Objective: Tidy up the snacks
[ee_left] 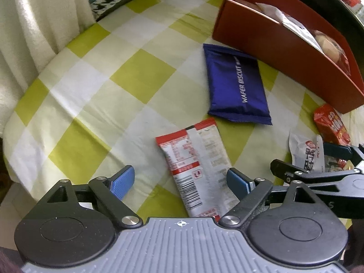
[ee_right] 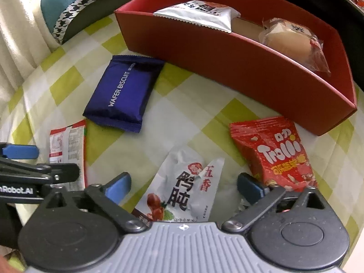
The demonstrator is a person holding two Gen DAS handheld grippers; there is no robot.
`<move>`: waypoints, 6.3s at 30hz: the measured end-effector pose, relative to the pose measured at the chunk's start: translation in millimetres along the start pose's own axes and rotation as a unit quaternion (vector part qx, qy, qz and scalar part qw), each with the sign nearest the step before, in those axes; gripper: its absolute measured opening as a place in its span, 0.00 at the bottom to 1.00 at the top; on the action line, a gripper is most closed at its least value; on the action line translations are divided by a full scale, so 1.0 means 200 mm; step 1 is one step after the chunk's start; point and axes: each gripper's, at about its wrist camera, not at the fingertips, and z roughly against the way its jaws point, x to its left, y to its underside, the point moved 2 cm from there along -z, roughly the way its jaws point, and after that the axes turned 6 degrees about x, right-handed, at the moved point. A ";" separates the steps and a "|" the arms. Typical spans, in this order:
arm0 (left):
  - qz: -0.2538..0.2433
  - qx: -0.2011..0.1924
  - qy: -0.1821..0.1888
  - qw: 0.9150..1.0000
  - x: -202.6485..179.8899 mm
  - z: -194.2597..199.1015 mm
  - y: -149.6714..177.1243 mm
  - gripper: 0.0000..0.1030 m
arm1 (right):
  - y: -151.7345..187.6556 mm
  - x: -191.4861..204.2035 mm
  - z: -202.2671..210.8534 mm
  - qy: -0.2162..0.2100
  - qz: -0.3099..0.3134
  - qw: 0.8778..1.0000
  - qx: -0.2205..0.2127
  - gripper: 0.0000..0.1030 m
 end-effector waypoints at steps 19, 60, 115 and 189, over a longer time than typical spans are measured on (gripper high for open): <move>-0.022 0.007 0.013 1.000 -0.16 -0.02 0.01 0.93 | 0.02 -0.14 0.22 0.005 -0.034 0.997 -0.063 0.54; -0.095 -0.059 0.010 0.994 -0.38 0.08 0.06 0.49 | 0.03 -0.31 0.47 -0.039 -0.079 0.987 -0.132 0.55; -0.081 -0.051 0.013 0.995 -0.28 0.14 0.18 0.54 | 0.06 -0.35 0.57 -0.055 -0.073 0.984 -0.156 0.55; -0.159 -0.060 0.013 0.985 -0.51 0.04 0.08 0.77 | 0.07 -0.39 0.58 -0.062 -0.075 0.983 -0.158 0.55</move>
